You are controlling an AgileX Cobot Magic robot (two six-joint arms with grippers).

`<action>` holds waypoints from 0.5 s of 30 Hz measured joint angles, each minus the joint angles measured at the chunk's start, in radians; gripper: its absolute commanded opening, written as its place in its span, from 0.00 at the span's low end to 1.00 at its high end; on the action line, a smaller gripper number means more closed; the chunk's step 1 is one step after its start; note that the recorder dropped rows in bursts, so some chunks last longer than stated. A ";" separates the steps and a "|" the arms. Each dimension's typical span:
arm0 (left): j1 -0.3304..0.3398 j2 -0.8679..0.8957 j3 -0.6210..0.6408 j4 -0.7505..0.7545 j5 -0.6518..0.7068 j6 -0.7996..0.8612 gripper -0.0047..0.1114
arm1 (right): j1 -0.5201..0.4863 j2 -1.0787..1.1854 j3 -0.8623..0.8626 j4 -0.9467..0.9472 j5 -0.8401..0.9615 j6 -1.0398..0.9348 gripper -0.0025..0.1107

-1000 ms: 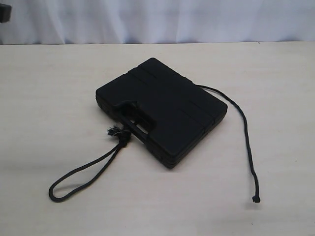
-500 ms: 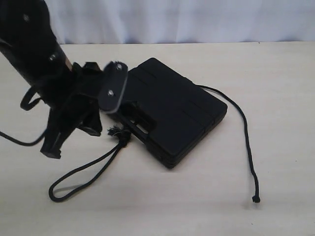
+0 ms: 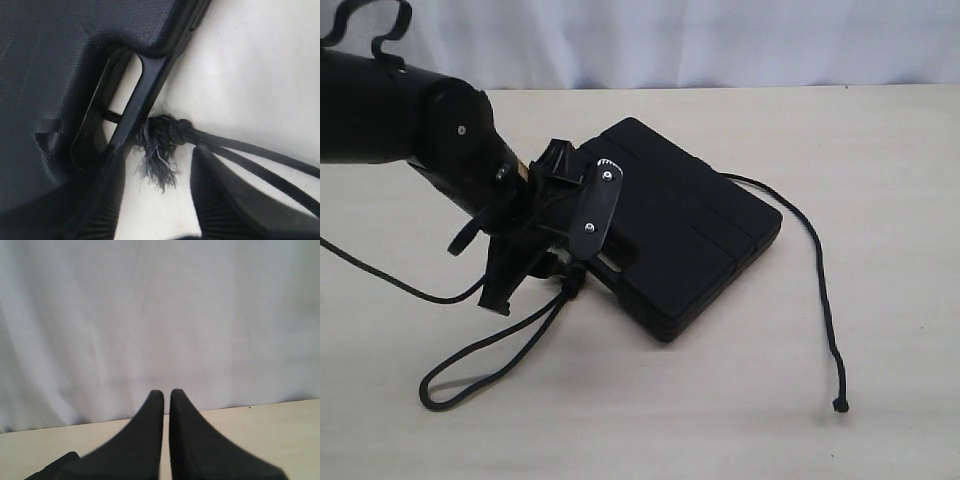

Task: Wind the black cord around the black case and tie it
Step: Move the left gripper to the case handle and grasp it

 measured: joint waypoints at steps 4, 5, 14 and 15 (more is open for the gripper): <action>-0.004 0.052 0.000 0.008 -0.032 0.147 0.43 | 0.000 0.000 0.000 0.000 0.000 0.000 0.06; -0.006 0.061 0.000 0.008 -0.041 0.183 0.43 | 0.000 0.000 0.000 0.000 0.000 0.000 0.06; -0.048 0.131 0.000 -0.033 -0.213 0.292 0.43 | 0.000 0.000 0.000 0.000 0.000 0.000 0.06; -0.050 0.139 0.000 -0.035 -0.226 0.295 0.43 | 0.000 0.000 0.000 0.000 0.000 0.000 0.06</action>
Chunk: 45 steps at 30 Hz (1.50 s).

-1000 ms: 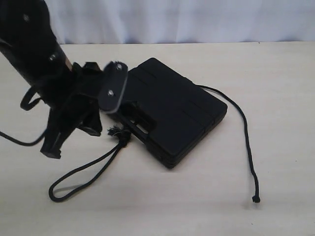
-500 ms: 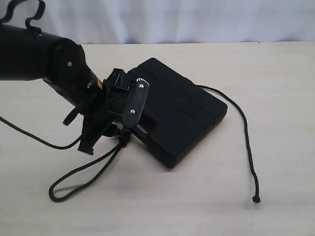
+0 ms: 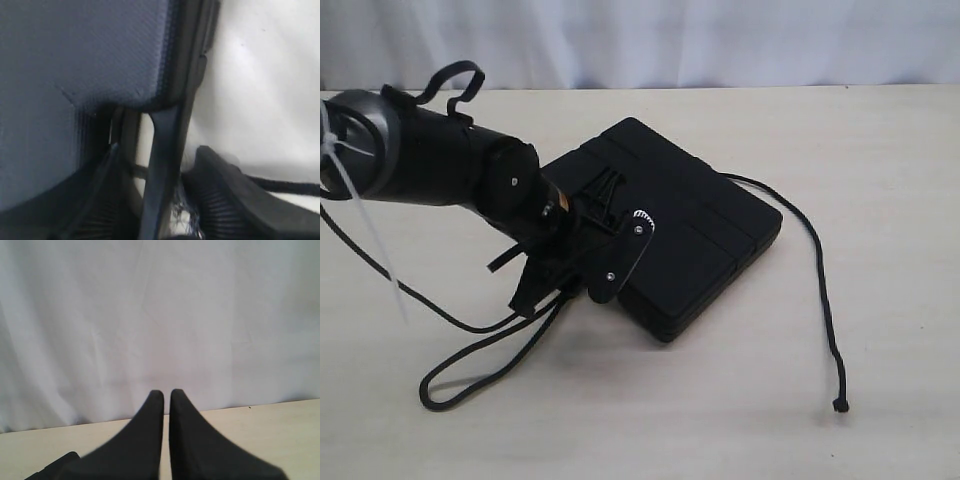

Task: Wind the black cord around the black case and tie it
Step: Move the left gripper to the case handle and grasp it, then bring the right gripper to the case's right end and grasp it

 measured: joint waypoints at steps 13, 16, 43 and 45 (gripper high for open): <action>-0.024 0.059 0.000 -0.039 -0.051 0.009 0.11 | 0.000 0.000 0.000 0.000 0.000 0.000 0.06; -0.033 0.063 0.000 -0.041 -0.062 0.014 0.04 | 0.000 0.000 0.000 0.000 0.004 0.000 0.06; 0.016 -0.187 0.008 -0.026 0.078 0.016 0.04 | 0.303 0.198 0.000 -0.705 0.019 -0.018 0.21; 0.016 -0.192 0.008 -0.025 0.076 0.016 0.04 | 0.331 0.251 0.000 -0.727 0.017 -0.060 0.33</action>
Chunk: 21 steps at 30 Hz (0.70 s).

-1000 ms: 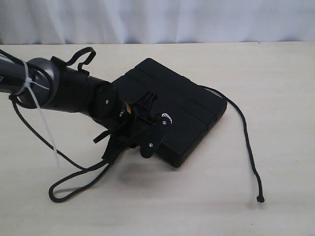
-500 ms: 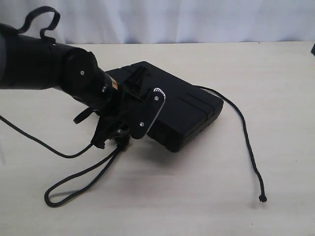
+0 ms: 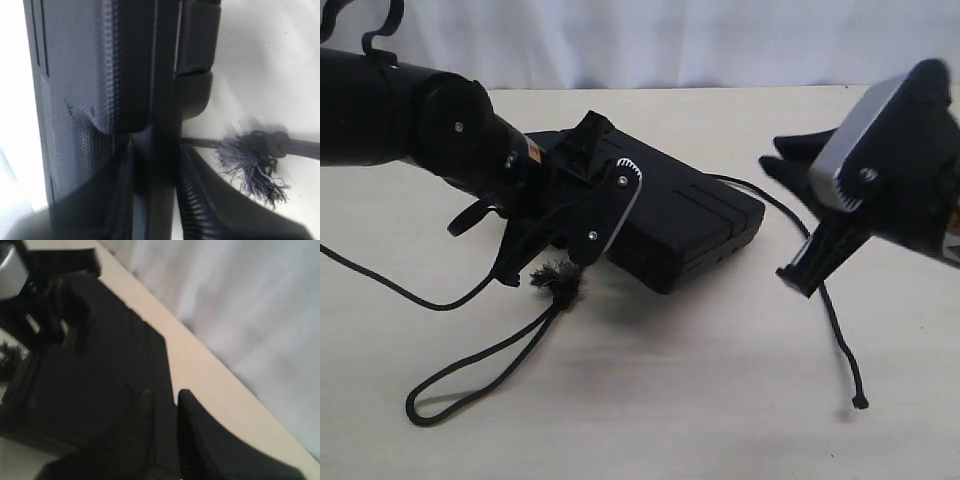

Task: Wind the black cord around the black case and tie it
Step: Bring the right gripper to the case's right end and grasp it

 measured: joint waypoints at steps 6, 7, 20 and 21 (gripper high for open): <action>0.000 -0.024 0.000 0.002 -0.010 0.000 0.04 | 0.014 0.146 0.000 -0.013 -0.047 -0.114 0.69; 0.000 -0.028 0.002 0.002 -0.015 0.000 0.04 | 0.014 0.166 0.000 -0.013 -0.067 -0.138 0.74; 0.007 -0.045 0.002 0.002 -0.086 0.000 0.04 | 0.025 0.354 0.000 -0.019 -0.221 -0.347 0.80; 0.010 -0.045 0.002 0.002 -0.086 0.000 0.04 | 0.025 0.369 0.000 -0.012 -0.239 -0.368 0.80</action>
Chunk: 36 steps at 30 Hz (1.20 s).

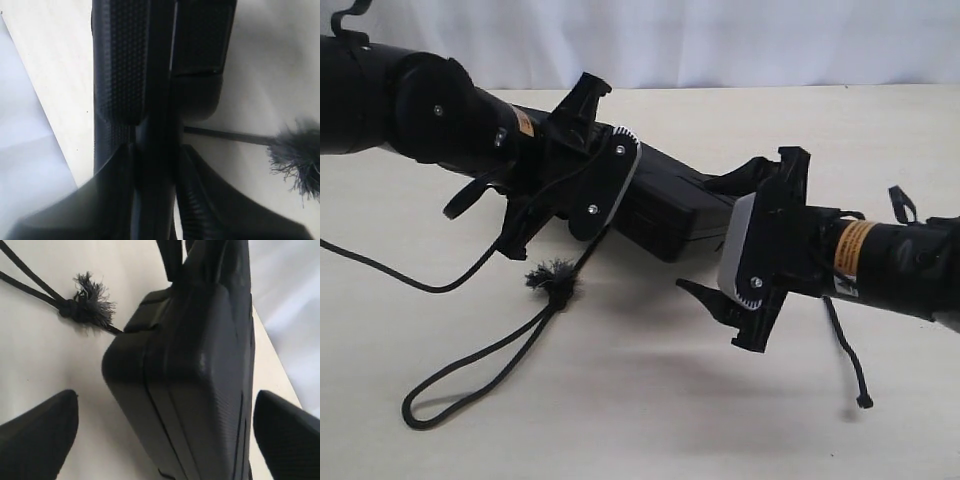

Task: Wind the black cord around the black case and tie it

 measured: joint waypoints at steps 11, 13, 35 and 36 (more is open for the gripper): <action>0.010 0.000 0.000 0.002 -0.008 0.000 0.04 | 0.000 0.184 -0.002 0.299 -0.246 -0.373 0.80; 0.010 0.000 0.000 0.002 -0.010 0.000 0.04 | 0.000 0.209 -0.011 0.303 -0.285 -0.393 0.80; 0.014 -0.005 -0.007 -0.059 -0.066 0.009 0.26 | 0.000 0.291 -0.071 0.315 -0.315 -0.239 0.06; 0.014 -0.005 -0.007 -0.060 -0.067 0.009 0.31 | 0.000 0.291 -0.071 0.317 -0.315 -0.228 0.06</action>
